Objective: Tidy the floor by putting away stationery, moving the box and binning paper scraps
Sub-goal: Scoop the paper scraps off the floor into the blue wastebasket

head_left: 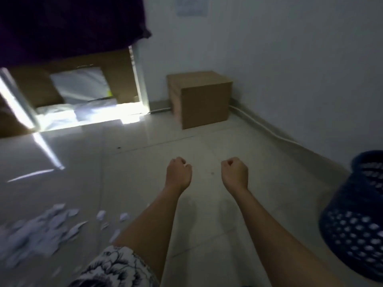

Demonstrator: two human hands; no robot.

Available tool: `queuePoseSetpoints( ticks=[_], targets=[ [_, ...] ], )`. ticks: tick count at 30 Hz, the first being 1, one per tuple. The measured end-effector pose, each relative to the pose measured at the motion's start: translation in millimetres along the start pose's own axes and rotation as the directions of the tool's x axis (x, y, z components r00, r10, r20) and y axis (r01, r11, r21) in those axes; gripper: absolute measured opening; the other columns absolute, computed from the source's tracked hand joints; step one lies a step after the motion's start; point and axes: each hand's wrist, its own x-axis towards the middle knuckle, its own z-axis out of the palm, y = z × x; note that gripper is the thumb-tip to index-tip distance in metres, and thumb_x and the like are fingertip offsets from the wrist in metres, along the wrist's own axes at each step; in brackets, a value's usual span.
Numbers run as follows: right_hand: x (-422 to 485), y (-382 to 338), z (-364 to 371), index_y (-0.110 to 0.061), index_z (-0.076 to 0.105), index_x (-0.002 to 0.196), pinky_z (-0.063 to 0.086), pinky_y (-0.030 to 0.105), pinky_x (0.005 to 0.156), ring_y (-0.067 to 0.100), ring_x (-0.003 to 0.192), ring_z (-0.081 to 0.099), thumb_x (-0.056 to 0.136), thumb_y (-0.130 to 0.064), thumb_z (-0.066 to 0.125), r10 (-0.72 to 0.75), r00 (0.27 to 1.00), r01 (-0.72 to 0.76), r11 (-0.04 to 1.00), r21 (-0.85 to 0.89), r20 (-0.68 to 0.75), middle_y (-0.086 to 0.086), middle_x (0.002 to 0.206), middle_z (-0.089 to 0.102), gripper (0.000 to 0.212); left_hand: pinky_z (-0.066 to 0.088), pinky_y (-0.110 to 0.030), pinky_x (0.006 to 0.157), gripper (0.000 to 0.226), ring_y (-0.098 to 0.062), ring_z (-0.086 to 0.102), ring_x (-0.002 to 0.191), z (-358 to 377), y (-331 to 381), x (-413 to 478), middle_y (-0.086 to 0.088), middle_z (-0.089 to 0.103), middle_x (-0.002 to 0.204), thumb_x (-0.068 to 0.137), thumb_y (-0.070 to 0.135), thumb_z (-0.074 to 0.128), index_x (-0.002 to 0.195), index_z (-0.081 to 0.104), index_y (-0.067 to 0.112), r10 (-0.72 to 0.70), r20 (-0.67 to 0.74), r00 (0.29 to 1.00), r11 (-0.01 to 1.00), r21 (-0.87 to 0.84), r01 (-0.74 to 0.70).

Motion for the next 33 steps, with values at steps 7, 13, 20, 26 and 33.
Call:
queuePoseSetpoints(
  ticks=[7, 13, 20, 26, 33],
  targets=[
    [-150.0, 16.5, 196.2, 0.0, 0.052, 0.125, 0.04, 0.035, 0.097, 0.035, 0.122, 0.046, 0.096, -0.024, 0.041, 0.171, 0.937, -0.076, 0.951, -0.301, 0.305, 0.021, 0.13, 0.052, 0.039, 0.039, -0.038, 0.102, 0.04, -0.038, 0.046, 0.124, -150.9, -241.2, -5.1, -0.022, 0.047, 0.136, 0.094, 0.021, 0.046, 0.128, 0.049, -0.001, -0.278, -0.057, 0.959, 0.885, 0.373, 0.279],
    [-327.7, 80.4, 295.6, 0.006, 0.043, 0.135, 0.026, 0.056, 0.108, 0.046, 0.138, 0.027, 0.091, -0.041, 0.053, 0.299, 0.923, -0.137, 0.844, -0.518, 0.243, 0.028, 0.148, 0.033, 0.065, 0.039, -0.042, 0.101, 0.043, -0.037, 0.043, 0.125, -215.6, -405.7, -50.0, -0.02, 0.043, 0.14, 0.093, 0.027, 0.048, 0.13, 0.047, 0.004, -0.238, -0.099, 0.966, 0.793, 0.555, 0.252],
    [-415.2, 60.3, 374.6, 0.016, 0.053, 0.12, 0.035, 0.071, 0.091, 0.053, 0.122, 0.047, 0.084, -0.051, 0.032, 0.275, 0.93, -0.128, 0.865, -0.484, 0.245, 0.039, 0.13, 0.048, 0.079, 0.024, -0.044, 0.111, 0.055, -0.031, 0.022, 0.14, -243.2, -466.3, -89.5, -0.013, 0.021, 0.155, 0.094, 0.031, 0.046, 0.142, 0.035, 0.006, -0.584, -0.279, 0.762, 0.756, 0.155, 0.636],
    [-414.7, -26.6, 460.6, -0.001, 0.016, 0.149, 0.006, 0.045, 0.118, 0.029, 0.148, 0.007, 0.098, -0.046, 0.025, 0.007, 0.881, 0.227, 0.87, -0.438, 0.472, 0.018, 0.159, 0.008, 0.069, 0.018, -0.045, 0.116, 0.054, -0.028, 0.015, 0.145, -295.4, -487.8, -68.6, -0.011, 0.017, 0.158, 0.097, 0.032, 0.041, 0.144, 0.033, 0.007, -0.561, -0.262, 0.785, 0.804, 0.051, 0.592],
    [-510.2, -32.3, 484.7, -0.007, 0.048, 0.134, 0.038, 0.058, 0.103, 0.034, 0.133, 0.043, 0.098, -0.046, 0.017, -0.552, 0.192, 0.891, 0.445, 0.092, 0.812, 0.018, 0.141, 0.048, 0.061, 0.023, -0.045, 0.112, 0.051, -0.029, 0.02, 0.143, -369.8, -551.5, -102.0, -0.013, 0.027, 0.154, 0.095, 0.029, 0.04, 0.14, 0.038, 0.004, -0.72, -0.537, 0.44, 0.577, -0.11, 0.809]
  ],
)
